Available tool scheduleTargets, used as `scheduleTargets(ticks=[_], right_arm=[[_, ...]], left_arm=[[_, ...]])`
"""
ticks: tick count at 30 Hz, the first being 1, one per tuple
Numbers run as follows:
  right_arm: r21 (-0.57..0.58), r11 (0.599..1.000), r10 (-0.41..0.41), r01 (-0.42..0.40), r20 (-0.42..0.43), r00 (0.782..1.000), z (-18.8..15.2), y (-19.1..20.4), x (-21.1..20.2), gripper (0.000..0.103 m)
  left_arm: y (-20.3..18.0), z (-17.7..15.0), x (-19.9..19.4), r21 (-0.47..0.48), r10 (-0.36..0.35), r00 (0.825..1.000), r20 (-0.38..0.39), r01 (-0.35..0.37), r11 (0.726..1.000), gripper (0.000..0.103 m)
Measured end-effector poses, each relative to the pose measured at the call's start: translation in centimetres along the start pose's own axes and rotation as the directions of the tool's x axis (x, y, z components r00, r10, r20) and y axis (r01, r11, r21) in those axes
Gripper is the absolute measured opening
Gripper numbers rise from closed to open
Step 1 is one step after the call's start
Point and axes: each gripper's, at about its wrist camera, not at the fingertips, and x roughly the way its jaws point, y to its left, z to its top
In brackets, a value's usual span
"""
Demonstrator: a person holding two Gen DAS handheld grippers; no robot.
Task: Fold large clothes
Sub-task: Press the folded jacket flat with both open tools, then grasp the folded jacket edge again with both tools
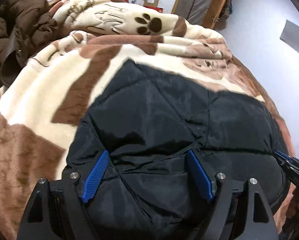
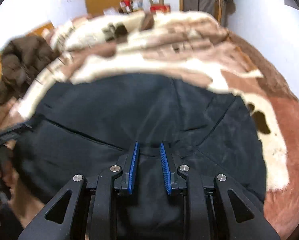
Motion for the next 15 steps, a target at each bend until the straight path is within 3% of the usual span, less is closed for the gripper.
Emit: scheduleTargets(ticks=[4, 8, 11, 15], right_arm=[[0.018, 1.000, -0.012, 0.012, -0.020, 1.000, -0.7, -0.9, 0.9, 0.023], [0.025, 0.999, -0.019, 0.020, -0.048, 0.999, 0.2, -0.8, 0.0, 0.023], [0.035, 0.999, -0.002, 0.001, 0.020, 1.000, 1.6, -0.8, -2.5, 0.023], [0.043, 0.999, 0.023, -0.026, 0.063, 0.998, 4.6, -0.7, -2.8, 0.023]], left_arm=[[-0.7, 0.1, 1.2, 0.014, -0.003, 1.000, -0.015, 0.003, 1.000, 0.082], [-0.6, 0.7, 0.0, 0.025, -0.017, 1.000, -0.026, 0.017, 1.000, 0.081], [-0.4, 2.0, -2.0, 0.016, -0.059, 0.998, 0.026, 0.058, 0.998, 0.081], [-1.3, 5.1, -1.6, 0.068, -0.010, 0.998, 0.067, 0.005, 0.998, 0.081]])
